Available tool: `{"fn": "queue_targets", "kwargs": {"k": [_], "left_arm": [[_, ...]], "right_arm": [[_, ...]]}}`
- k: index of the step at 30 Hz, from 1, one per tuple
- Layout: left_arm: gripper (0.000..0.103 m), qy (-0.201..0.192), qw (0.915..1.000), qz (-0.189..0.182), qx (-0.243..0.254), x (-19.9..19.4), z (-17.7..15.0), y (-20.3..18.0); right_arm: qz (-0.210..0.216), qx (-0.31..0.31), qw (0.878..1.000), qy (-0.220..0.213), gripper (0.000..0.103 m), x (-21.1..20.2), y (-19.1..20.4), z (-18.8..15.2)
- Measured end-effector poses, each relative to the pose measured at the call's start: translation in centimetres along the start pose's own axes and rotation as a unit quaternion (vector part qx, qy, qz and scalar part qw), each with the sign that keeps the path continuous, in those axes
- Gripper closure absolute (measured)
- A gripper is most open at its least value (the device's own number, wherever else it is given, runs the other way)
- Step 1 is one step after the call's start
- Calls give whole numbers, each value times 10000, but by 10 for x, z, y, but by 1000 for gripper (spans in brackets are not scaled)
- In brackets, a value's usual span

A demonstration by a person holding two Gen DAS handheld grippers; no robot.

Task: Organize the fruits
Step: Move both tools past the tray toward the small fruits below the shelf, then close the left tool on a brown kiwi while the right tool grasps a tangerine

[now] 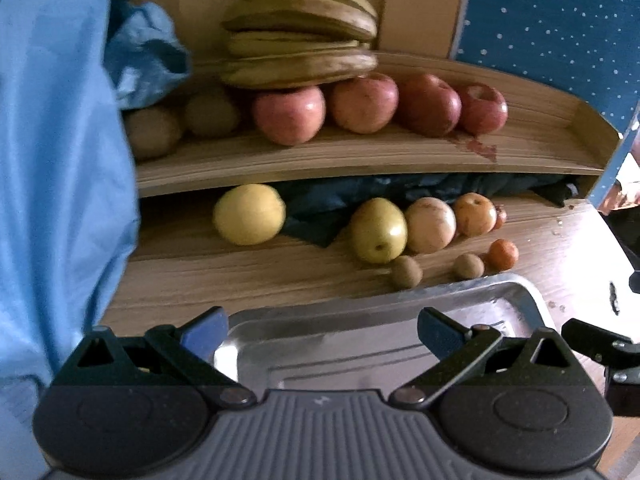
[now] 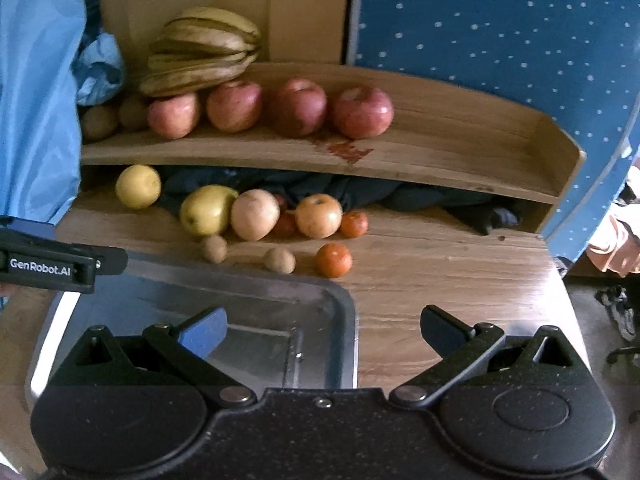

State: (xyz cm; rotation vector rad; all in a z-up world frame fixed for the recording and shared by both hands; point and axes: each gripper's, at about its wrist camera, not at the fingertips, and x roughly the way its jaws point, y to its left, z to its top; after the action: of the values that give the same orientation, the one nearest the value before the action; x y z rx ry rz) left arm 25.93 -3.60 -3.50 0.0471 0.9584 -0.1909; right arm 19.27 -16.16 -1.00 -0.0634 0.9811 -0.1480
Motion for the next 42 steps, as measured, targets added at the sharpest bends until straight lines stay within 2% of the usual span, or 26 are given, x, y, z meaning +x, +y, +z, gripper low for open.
{"fn": "queue_targets", "kwargs": {"k": [4, 12, 22, 30, 35, 42], "left_arm": [[0, 45, 9999, -158, 23, 12, 8, -9], [0, 216, 9992, -331, -25, 34, 19, -25], [1, 496, 9978, -306, -313, 62, 28, -32], [3, 570, 9979, -161, -261, 73, 31, -39], [4, 645, 9975, -136, -269, 79, 32, -41], [11, 737, 9964, -110, -413, 86, 33, -42]], "right_arm": [[-183, -1, 9998, -16, 0, 1, -3, 4], [-185, 92, 9998, 21, 1, 15, -16, 12], [122, 232, 9996, 48, 4, 46, -42, 26], [597, 279, 9976, 192, 5, 78, -55, 36], [698, 170, 9970, 304, 14, 97, -56, 39], [814, 178, 9956, 430, 15, 115, -59, 39]]}}
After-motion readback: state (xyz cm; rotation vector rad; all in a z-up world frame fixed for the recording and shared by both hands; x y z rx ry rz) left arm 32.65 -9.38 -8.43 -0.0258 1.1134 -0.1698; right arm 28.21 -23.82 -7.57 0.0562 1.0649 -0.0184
